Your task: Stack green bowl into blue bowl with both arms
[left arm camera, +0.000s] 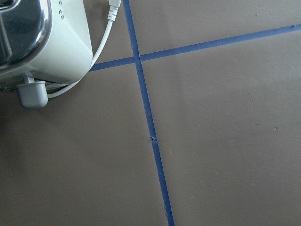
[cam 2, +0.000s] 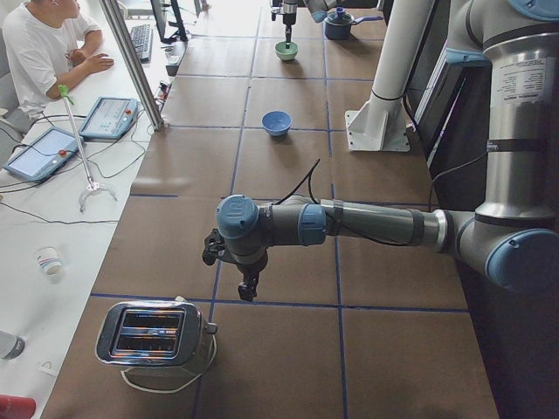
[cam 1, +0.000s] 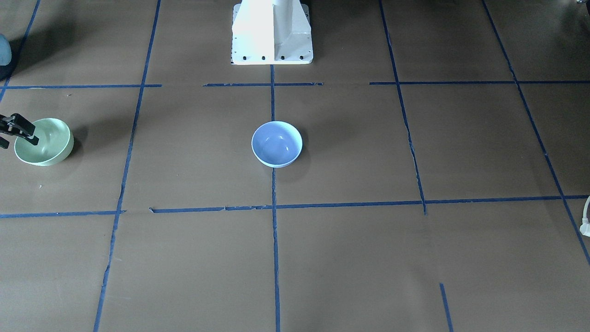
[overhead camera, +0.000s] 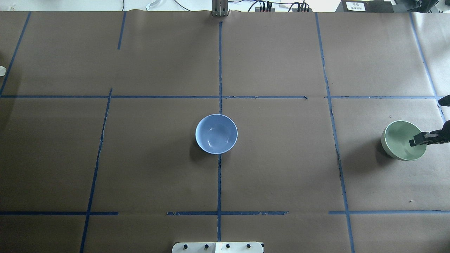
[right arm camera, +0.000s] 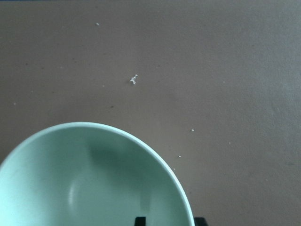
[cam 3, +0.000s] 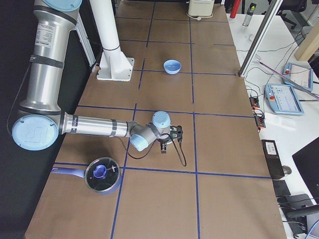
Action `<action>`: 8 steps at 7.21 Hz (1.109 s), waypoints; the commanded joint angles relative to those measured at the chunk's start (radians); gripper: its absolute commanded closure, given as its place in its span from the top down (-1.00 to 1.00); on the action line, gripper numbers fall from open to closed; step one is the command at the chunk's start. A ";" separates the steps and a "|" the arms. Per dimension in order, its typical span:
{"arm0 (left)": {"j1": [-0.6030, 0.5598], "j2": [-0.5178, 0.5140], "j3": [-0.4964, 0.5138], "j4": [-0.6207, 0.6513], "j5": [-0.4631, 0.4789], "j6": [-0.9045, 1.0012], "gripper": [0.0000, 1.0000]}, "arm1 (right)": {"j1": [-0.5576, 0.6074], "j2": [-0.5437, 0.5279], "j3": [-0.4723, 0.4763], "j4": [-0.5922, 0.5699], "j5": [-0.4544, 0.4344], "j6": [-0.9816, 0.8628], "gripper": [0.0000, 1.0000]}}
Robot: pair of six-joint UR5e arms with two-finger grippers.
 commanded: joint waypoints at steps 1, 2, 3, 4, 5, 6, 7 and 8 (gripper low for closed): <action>0.000 0.000 -0.001 0.000 0.000 -0.002 1.00 | 0.000 0.001 0.045 -0.012 0.050 0.003 -1.00; 0.000 0.000 -0.006 0.000 -0.002 -0.014 1.00 | 0.000 0.026 0.101 -0.086 0.051 0.051 -1.00; 0.001 -0.002 -0.010 0.000 -0.002 -0.029 1.00 | 0.000 0.113 0.162 -0.215 0.050 0.154 -1.00; 0.000 -0.002 -0.010 0.000 -0.002 -0.031 1.00 | -0.026 0.212 0.207 -0.312 0.048 0.263 -1.00; 0.001 -0.002 -0.009 0.000 -0.002 -0.037 1.00 | -0.081 0.318 0.224 -0.392 0.033 0.372 -1.00; 0.001 -0.003 -0.006 0.000 -0.002 -0.037 1.00 | -0.159 0.466 0.226 -0.491 -0.017 0.513 -1.00; 0.001 -0.003 -0.006 0.000 -0.002 -0.037 1.00 | -0.252 0.597 0.224 -0.589 -0.089 0.617 -1.00; 0.001 -0.003 -0.006 0.000 -0.003 -0.038 1.00 | -0.350 0.701 0.215 -0.678 -0.179 0.701 -1.00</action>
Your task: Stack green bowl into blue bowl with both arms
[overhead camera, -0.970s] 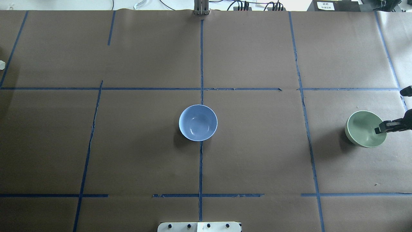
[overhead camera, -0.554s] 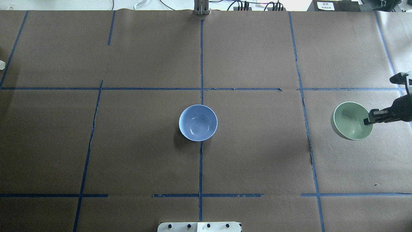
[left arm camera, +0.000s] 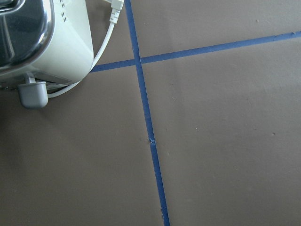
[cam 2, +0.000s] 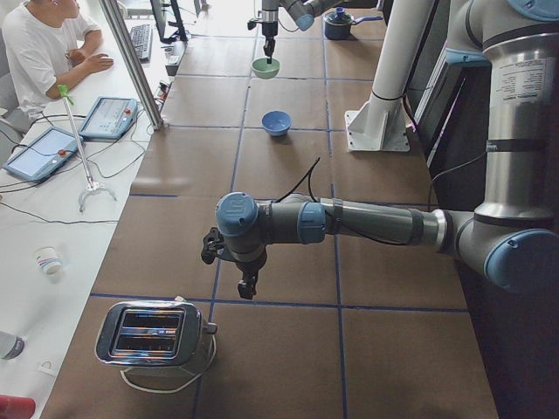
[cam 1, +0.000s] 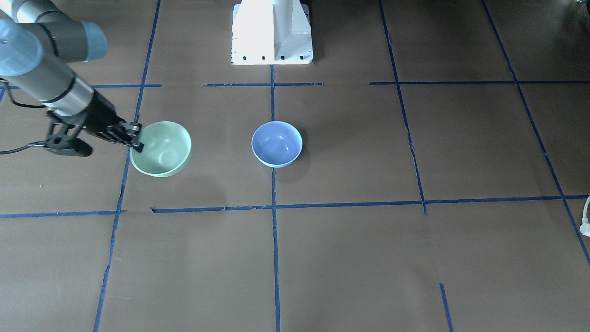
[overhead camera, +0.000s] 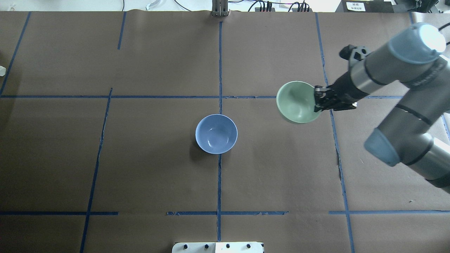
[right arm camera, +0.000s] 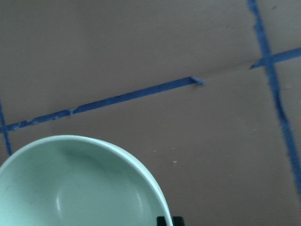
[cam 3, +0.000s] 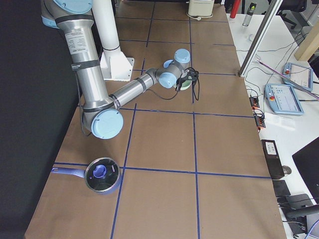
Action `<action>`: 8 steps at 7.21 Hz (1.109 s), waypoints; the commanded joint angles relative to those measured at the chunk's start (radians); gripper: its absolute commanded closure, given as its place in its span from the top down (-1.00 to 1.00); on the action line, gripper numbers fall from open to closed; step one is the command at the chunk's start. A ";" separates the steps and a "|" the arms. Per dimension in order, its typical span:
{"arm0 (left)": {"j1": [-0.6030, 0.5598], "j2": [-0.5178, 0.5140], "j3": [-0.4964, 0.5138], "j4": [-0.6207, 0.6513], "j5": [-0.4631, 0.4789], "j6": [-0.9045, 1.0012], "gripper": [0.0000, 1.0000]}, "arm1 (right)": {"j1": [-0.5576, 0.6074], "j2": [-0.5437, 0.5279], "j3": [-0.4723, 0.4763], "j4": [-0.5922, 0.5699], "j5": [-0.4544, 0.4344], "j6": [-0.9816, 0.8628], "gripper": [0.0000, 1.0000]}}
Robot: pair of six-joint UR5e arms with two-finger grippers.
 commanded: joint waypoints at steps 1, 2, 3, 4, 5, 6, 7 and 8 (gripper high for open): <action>0.000 -0.002 0.004 0.002 -0.024 -0.003 1.00 | -0.207 0.226 -0.023 -0.170 -0.202 0.197 -1.00; 0.000 -0.002 0.002 0.000 -0.036 -0.027 1.00 | -0.263 0.295 -0.068 -0.174 -0.252 0.279 -1.00; 0.000 -0.002 0.004 0.000 -0.036 -0.029 1.00 | -0.309 0.331 -0.114 -0.172 -0.307 0.302 -1.00; 0.000 0.000 0.005 0.000 -0.036 -0.029 1.00 | -0.327 0.343 -0.148 -0.166 -0.337 0.302 -1.00; 0.000 0.000 0.004 0.000 -0.036 -0.029 1.00 | -0.337 0.340 -0.156 -0.164 -0.340 0.302 -1.00; 0.000 0.000 0.004 0.000 -0.036 -0.029 1.00 | -0.338 0.336 -0.162 -0.164 -0.343 0.302 -1.00; 0.000 0.001 0.002 0.000 -0.036 -0.029 1.00 | -0.338 0.331 -0.164 -0.164 -0.343 0.301 -1.00; 0.000 0.000 0.002 0.000 -0.036 -0.029 1.00 | -0.338 0.325 -0.164 -0.164 -0.345 0.299 -1.00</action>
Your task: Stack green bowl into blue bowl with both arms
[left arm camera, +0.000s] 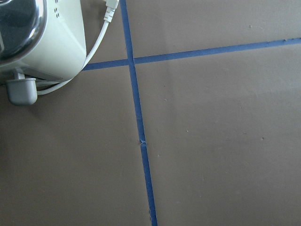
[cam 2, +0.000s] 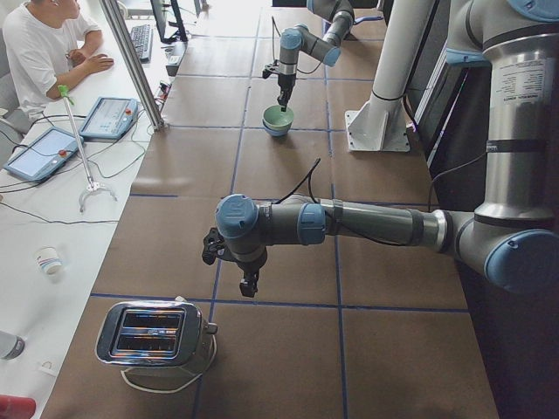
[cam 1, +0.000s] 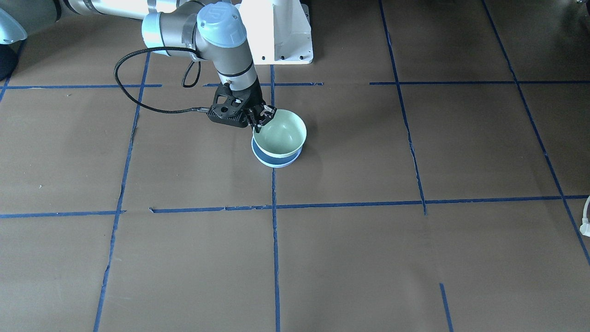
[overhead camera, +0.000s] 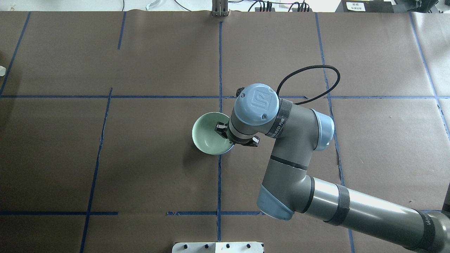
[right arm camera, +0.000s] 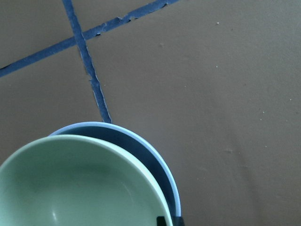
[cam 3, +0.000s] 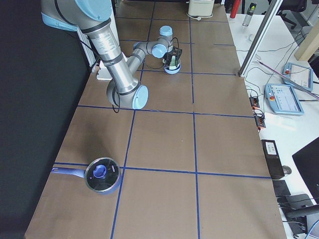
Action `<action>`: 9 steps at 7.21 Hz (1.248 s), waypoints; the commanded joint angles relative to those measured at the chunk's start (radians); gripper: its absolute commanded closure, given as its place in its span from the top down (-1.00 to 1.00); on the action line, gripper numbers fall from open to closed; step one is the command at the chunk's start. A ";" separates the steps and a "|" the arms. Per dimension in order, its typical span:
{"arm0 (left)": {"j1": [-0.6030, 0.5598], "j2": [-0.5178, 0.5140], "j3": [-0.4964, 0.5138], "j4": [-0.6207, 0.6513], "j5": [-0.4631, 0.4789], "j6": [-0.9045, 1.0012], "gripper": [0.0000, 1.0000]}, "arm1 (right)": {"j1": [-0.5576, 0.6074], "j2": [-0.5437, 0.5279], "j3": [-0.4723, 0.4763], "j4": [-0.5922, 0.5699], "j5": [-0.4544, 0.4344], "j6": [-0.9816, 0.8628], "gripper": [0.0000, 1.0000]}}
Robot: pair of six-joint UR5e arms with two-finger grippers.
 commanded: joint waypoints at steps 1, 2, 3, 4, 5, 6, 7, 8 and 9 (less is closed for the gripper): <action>0.000 -0.001 -0.001 0.000 0.000 0.000 1.00 | -0.001 -0.012 -0.002 0.000 -0.002 -0.003 -1.00; 0.000 -0.001 -0.001 0.000 0.000 0.000 1.00 | -0.001 -0.014 -0.004 0.000 -0.001 -0.006 -1.00; 0.000 -0.001 -0.001 0.000 0.000 0.000 1.00 | 0.000 -0.012 -0.004 0.005 -0.001 0.000 -0.83; 0.000 -0.001 -0.001 0.000 0.000 0.000 1.00 | 0.000 -0.012 -0.004 0.006 -0.002 0.000 0.32; 0.000 -0.002 -0.001 0.000 0.000 0.000 1.00 | 0.017 -0.008 -0.002 0.003 0.004 -0.012 0.99; 0.002 -0.002 0.004 -0.002 0.001 0.006 1.00 | 0.057 -0.005 -0.001 -0.006 0.027 -0.029 1.00; 0.002 -0.002 0.004 -0.002 0.006 0.009 1.00 | 0.129 -0.012 -0.001 -0.009 0.115 -0.104 1.00; 0.005 -0.002 0.015 -0.008 0.014 0.008 1.00 | 0.228 -0.040 -0.002 -0.011 0.234 -0.214 1.00; 0.006 -0.002 0.019 -0.006 0.018 0.008 1.00 | 0.319 -0.089 -0.002 -0.011 0.304 -0.344 1.00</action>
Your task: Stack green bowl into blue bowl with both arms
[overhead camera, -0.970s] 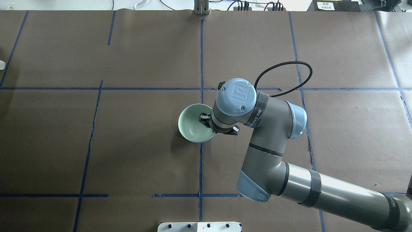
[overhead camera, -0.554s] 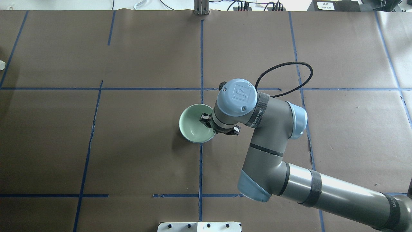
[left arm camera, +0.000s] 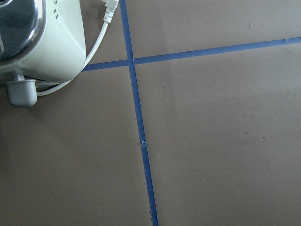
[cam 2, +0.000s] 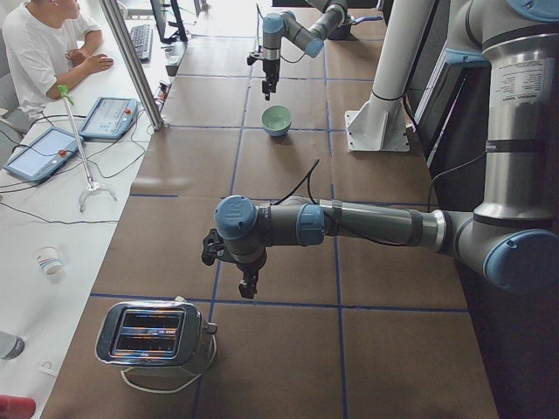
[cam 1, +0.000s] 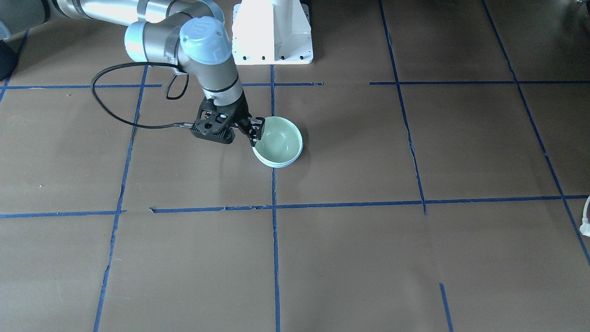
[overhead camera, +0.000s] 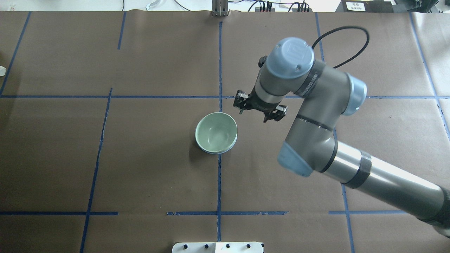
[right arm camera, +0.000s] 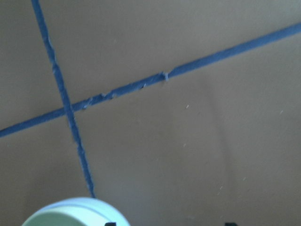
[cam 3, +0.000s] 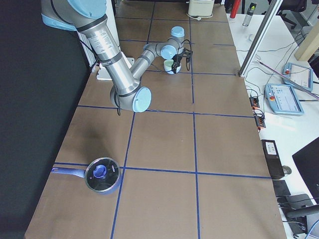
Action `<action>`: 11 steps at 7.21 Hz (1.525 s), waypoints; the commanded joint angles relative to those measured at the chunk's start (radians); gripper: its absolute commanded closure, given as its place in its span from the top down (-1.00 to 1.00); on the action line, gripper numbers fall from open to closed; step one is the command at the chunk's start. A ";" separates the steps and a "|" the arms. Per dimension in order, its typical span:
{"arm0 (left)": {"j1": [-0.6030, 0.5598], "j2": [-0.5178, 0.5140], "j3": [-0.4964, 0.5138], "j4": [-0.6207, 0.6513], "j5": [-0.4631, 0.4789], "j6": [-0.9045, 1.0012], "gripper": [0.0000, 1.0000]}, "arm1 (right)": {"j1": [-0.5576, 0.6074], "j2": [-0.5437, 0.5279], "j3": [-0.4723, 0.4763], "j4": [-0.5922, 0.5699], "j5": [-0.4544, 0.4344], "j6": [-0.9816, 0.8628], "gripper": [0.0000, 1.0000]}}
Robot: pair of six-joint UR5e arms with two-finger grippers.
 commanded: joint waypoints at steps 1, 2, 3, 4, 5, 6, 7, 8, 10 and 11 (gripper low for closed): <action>0.002 0.000 0.006 -0.002 0.039 0.005 1.00 | 0.196 -0.108 -0.002 -0.001 0.148 -0.292 1.00; 0.002 0.001 0.006 -0.045 0.062 0.005 1.00 | 0.295 -0.172 -0.002 -0.032 0.197 -0.477 1.00; 0.002 0.020 0.006 -0.064 0.079 0.003 1.00 | 0.394 -0.212 -0.001 -0.096 0.233 -0.680 1.00; 0.002 0.034 0.006 -0.052 0.070 0.000 1.00 | 0.490 -0.264 -0.001 -0.160 0.251 -0.902 1.00; 0.002 0.061 0.003 -0.056 0.079 0.002 1.00 | 0.573 -0.344 -0.001 -0.182 0.251 -1.106 1.00; 0.002 0.066 -0.013 -0.056 0.080 0.002 1.00 | 0.652 -0.431 -0.001 -0.182 0.251 -1.284 1.00; 0.002 0.066 -0.014 -0.058 0.080 0.002 1.00 | 0.722 -0.530 0.004 -0.175 0.252 -1.444 1.00; 0.002 0.067 -0.013 -0.058 0.082 0.002 1.00 | 0.764 -0.618 0.012 -0.173 0.251 -1.541 1.00; 0.002 0.067 -0.017 -0.056 0.079 0.002 1.00 | 0.821 -0.750 0.083 -0.173 0.255 -1.614 1.00; 0.002 0.067 -0.017 -0.058 0.079 0.000 1.00 | 0.823 -0.765 0.111 -0.173 0.257 -1.610 1.00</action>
